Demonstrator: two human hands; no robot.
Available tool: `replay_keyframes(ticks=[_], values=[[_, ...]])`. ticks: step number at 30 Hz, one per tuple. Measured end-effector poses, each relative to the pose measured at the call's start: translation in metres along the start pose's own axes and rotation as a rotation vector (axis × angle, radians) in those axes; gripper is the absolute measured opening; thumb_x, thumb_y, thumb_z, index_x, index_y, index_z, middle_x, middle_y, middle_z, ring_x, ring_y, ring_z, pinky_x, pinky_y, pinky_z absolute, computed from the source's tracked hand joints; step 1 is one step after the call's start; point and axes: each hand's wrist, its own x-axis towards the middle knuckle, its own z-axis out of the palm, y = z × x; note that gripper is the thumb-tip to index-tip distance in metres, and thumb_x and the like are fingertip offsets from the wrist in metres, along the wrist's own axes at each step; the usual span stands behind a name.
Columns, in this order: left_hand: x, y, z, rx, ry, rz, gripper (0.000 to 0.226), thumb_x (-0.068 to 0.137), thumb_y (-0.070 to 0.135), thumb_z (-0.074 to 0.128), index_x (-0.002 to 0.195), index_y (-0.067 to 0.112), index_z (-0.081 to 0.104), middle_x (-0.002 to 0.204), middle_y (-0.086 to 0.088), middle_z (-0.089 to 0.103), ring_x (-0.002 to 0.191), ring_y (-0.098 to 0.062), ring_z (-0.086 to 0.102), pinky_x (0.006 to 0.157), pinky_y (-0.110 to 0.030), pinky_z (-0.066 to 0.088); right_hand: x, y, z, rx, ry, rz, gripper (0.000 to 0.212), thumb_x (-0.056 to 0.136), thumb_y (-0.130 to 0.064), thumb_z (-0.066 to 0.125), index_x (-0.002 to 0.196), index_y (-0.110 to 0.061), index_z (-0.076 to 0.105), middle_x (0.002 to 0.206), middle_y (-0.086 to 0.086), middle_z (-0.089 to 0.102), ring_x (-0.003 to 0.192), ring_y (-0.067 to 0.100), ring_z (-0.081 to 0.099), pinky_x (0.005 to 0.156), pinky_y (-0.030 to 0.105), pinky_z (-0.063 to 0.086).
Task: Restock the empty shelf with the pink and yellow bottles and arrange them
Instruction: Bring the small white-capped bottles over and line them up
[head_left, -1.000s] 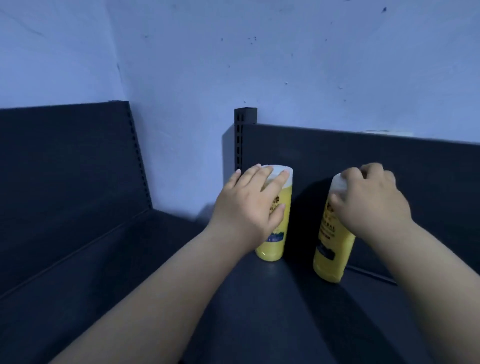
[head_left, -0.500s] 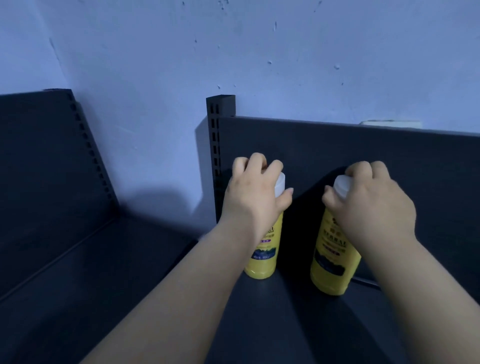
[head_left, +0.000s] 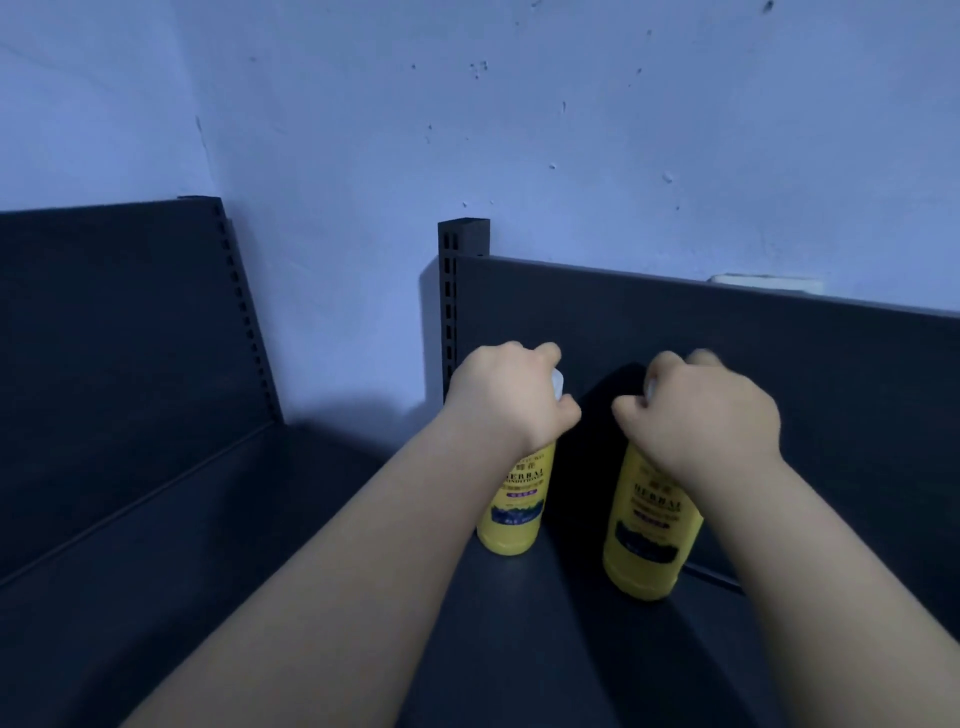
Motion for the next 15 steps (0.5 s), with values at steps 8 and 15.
replay_keyframes(ticks=[8, 15], values=[[-0.097, 0.022, 0.015, 0.029, 0.335, 0.084, 0.037, 0.065, 0.039, 0.074, 0.078, 0.012, 0.050, 0.070, 0.001, 0.031, 0.056, -0.020, 0.032, 0.050, -0.027, 0.027, -0.048, 0.011, 0.002, 0.106, 0.294, -0.340, 0.018, 0.080, -0.030, 0.063, 0.079, -0.012, 0.063, 0.071, 0.006, 0.052, 0.059, 0.031, 0.050, 0.049, 0.027, 0.030], [-0.188, 0.022, -0.020, -0.138, 0.558, -0.111, 0.032, 0.071, 0.046, 0.052, 0.079, 0.017, 0.062, 0.069, 0.001, 0.053, 0.056, -0.018, 0.051, 0.051, -0.022, 0.037, -0.116, 0.003, -0.031, 0.401, 0.414, -0.561, 0.019, 0.073, -0.033, 0.053, 0.068, -0.019, 0.064, 0.067, -0.003, 0.060, 0.060, 0.023, 0.058, 0.044, 0.024, 0.040]])
